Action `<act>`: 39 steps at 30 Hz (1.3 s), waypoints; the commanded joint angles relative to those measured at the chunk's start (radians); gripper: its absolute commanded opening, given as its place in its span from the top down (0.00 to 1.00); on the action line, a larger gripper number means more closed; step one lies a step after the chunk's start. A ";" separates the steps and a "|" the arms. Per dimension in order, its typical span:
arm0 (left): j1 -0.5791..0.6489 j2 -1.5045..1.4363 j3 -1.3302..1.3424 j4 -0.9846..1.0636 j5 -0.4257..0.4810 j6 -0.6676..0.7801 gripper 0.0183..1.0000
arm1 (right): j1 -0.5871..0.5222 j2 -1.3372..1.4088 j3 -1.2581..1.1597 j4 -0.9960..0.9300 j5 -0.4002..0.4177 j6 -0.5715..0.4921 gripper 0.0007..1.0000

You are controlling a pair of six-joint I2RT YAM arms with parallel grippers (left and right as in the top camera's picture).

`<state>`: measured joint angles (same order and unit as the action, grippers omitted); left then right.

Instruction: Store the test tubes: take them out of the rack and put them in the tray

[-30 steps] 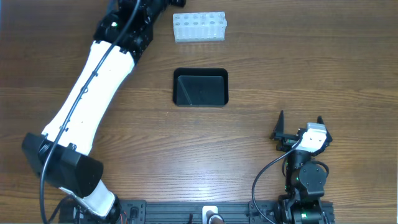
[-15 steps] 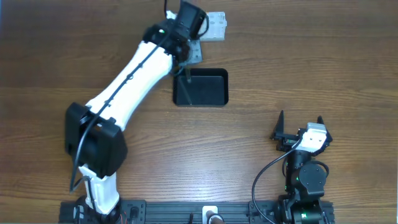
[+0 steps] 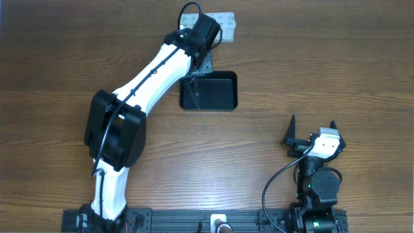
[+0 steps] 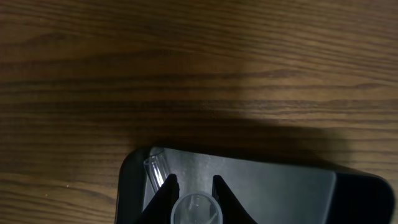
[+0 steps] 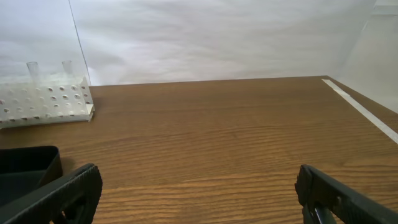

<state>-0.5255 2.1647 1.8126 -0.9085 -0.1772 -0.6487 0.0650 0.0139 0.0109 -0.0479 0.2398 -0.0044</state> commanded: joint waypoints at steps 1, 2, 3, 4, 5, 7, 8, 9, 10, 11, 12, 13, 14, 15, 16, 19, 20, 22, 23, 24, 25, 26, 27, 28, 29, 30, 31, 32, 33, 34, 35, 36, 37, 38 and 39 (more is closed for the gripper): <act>0.001 0.042 0.000 0.003 -0.019 -0.011 0.97 | -0.008 -0.009 -0.006 -0.001 0.013 -0.004 0.01; 0.000 0.048 0.000 0.003 -0.019 -0.011 0.97 | -0.008 -0.009 -0.006 -0.001 0.013 -0.004 0.01; -0.001 0.053 0.000 0.003 -0.019 -0.011 0.97 | -0.008 -0.009 -0.006 -0.001 0.013 -0.004 0.01; -0.001 0.058 0.000 0.003 -0.018 -0.011 0.97 | -0.008 -0.009 -0.006 -0.001 0.013 -0.004 0.01; -0.001 0.061 0.000 0.003 -0.016 -0.011 0.97 | -0.008 -0.009 -0.006 -0.001 0.013 -0.004 0.01; -0.001 0.069 0.000 0.002 -0.014 -0.011 0.97 | -0.008 -0.009 -0.006 -0.001 0.013 -0.004 0.01; -0.001 0.074 0.000 0.003 -0.013 -0.011 0.97 | -0.008 -0.009 -0.006 -0.001 0.013 -0.004 0.01; -0.001 0.079 0.000 0.003 -0.010 -0.011 0.96 | -0.008 -0.009 -0.006 -0.001 0.013 -0.004 0.01; -0.001 0.087 0.000 0.003 -0.003 -0.011 0.97 | -0.008 -0.009 -0.006 -0.001 0.013 -0.004 0.01; -0.001 0.092 0.000 0.003 0.001 -0.011 0.97 | -0.008 -0.009 -0.006 -0.001 0.013 -0.004 0.01; -0.001 0.098 0.000 0.003 0.005 -0.011 0.97 | -0.008 -0.009 -0.006 -0.001 0.013 -0.004 0.01; -0.001 0.103 0.000 0.003 0.008 -0.011 0.96 | -0.008 -0.009 -0.006 -0.001 0.013 -0.004 0.01; -0.001 0.108 0.000 0.004 0.012 -0.011 0.97 | -0.008 -0.009 -0.006 -0.001 0.013 -0.004 0.01; -0.001 0.111 0.000 0.006 0.013 -0.011 0.96 | -0.008 -0.009 -0.006 -0.001 0.013 -0.004 0.01; -0.001 0.113 0.000 0.008 0.015 -0.011 0.96 | -0.008 -0.009 -0.006 -0.001 0.013 -0.004 0.01; -0.001 0.113 0.000 0.016 0.016 -0.011 0.96 | -0.008 -0.009 -0.006 -0.001 0.013 -0.004 0.01; -0.001 0.113 0.000 0.018 0.016 -0.011 0.96 | -0.008 -0.009 -0.006 -0.001 0.013 -0.004 0.01; -0.001 0.113 0.000 0.019 0.016 -0.011 0.96 | -0.008 -0.009 -0.006 -0.001 0.013 -0.004 0.01; -0.001 0.114 0.000 0.018 0.015 -0.011 0.96 | -0.008 -0.009 -0.006 -0.001 0.013 -0.004 0.01; -0.001 0.114 0.000 0.018 0.016 -0.011 0.96 | -0.008 -0.009 -0.006 -0.001 0.013 -0.004 0.01; -0.001 0.114 0.000 0.018 0.016 -0.011 0.96 | -0.008 -0.009 -0.006 -0.001 0.013 -0.004 0.01; -0.001 0.114 0.000 0.018 0.016 -0.011 0.96 | -0.008 -0.009 -0.006 -0.001 0.013 -0.004 0.01; -0.001 0.114 0.000 0.018 0.016 -0.011 0.96 | -0.008 -0.009 -0.006 -0.001 0.013 -0.004 0.01; -0.001 0.114 0.000 0.018 0.016 -0.011 0.96 | -0.008 -0.009 -0.006 -0.001 0.013 -0.004 0.01; -0.001 0.114 0.000 0.018 0.016 -0.011 0.96 | -0.008 -0.009 -0.006 -0.001 0.013 -0.004 0.01; -0.002 0.114 0.000 0.018 0.016 -0.011 0.96 | -0.008 -0.009 -0.006 -0.001 0.013 -0.004 0.01; -0.003 0.114 0.000 0.018 0.015 -0.011 0.96 | -0.008 -0.009 -0.006 -0.001 0.013 -0.004 0.01; -0.005 0.114 0.000 0.018 0.015 -0.010 0.96 | -0.008 -0.009 -0.006 -0.001 0.013 -0.004 0.01; -0.007 0.114 0.000 0.018 0.015 -0.011 0.95 | -0.008 -0.009 -0.006 -0.001 0.013 -0.004 0.01; -0.008 0.114 0.000 0.018 0.015 -0.011 0.95 | -0.008 -0.009 -0.006 -0.001 0.013 -0.004 0.01; -0.010 0.114 0.000 0.018 0.015 -0.011 0.95 | -0.008 -0.009 -0.006 -0.001 0.013 -0.004 0.01; -0.010 0.114 0.000 0.017 0.016 -0.011 0.94 | -0.008 -0.009 -0.006 -0.001 0.013 -0.004 0.01; -0.010 0.114 0.000 0.017 0.016 -0.011 0.92 | -0.008 -0.009 -0.006 -0.001 0.013 -0.004 0.01; -0.010 0.114 0.000 0.017 0.016 -0.011 0.91 | -0.008 -0.009 -0.006 -0.001 0.013 -0.004 0.01; -0.010 0.113 0.000 0.017 0.015 -0.011 0.89 | -0.008 -0.009 -0.006 -0.001 0.013 -0.004 0.01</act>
<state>-0.5312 2.2612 1.8126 -0.8932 -0.1684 -0.6487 0.0650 0.0139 0.0109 -0.0479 0.2398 -0.0048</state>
